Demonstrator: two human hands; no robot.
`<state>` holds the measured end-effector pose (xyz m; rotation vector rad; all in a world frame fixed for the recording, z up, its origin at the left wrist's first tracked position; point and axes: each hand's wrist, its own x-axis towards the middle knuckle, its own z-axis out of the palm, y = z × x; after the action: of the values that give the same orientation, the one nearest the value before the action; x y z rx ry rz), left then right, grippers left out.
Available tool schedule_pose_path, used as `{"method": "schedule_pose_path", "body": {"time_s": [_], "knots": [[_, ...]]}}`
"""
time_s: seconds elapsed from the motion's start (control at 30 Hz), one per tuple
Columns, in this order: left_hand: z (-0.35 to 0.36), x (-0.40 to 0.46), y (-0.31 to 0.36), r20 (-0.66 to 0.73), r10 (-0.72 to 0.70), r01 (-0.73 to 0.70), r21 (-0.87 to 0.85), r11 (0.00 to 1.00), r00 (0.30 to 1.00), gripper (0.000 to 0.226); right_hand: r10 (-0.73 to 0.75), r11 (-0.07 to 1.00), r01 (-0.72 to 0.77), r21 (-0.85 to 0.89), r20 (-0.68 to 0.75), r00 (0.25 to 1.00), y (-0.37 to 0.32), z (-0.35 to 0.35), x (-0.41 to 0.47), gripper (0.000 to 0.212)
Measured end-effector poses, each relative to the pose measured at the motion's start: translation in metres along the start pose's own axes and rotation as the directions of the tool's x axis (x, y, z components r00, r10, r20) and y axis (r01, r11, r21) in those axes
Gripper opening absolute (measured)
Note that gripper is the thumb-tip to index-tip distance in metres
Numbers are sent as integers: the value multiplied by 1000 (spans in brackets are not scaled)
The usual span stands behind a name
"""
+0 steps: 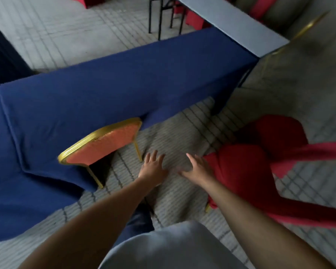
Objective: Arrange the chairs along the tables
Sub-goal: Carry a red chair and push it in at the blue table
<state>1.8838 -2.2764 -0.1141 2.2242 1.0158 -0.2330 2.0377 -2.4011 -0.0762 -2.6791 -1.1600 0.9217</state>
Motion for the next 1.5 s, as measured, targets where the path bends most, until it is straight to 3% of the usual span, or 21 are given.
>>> {"method": "schedule_pose_path", "body": {"time_s": [0.13, 0.37, 0.43, 0.57, 0.67, 0.73, 0.83, 1.07, 1.5], "knots": [[58, -33, 67, 119, 120, -131, 89, 987, 986, 77, 115, 992, -113, 54, -44, 992, 92, 5, -82, 100], [140, -80, 188, 242, 338, -386, 189, 903, 910, 81, 333, 936, -298, 187, -190, 924, 227, 20, -197, 84], [159, -94, 219, 272, 382, -439, 198, 876, 883, 80, 402, 902, -349, 255, -197, 894, 253, 23, -222, 89], [195, -101, 262, 330, 446, -525, 212, 824, 832, 102, 494, 845, -403, 351, -227, 839, 299, 32, -251, 103], [206, -112, 297, 383, 448, -538, 171, 825, 808, 80, 536, 813, -433, 389, -209, 818, 329, 35, -266, 101], [217, -112, 316, 393, 472, -568, 175, 804, 789, 80, 555, 797, -453, 401, -189, 810, 346, 34, -272, 98], [248, -89, 332, 396, 524, -638, 251, 728, 754, 101, 574, 776, -460, 431, -182, 798, 371, 32, -272, 100], [289, -54, 398, 472, 471, -629, 264, 731, 745, 80, 615, 725, -508, 464, -105, 781, 439, 11, -253, 78], [346, 28, 489, 538, 390, -569, 215, 794, 747, 82, 639, 675, -539, 504, -34, 768, 553, -41, -181, 70]]}}
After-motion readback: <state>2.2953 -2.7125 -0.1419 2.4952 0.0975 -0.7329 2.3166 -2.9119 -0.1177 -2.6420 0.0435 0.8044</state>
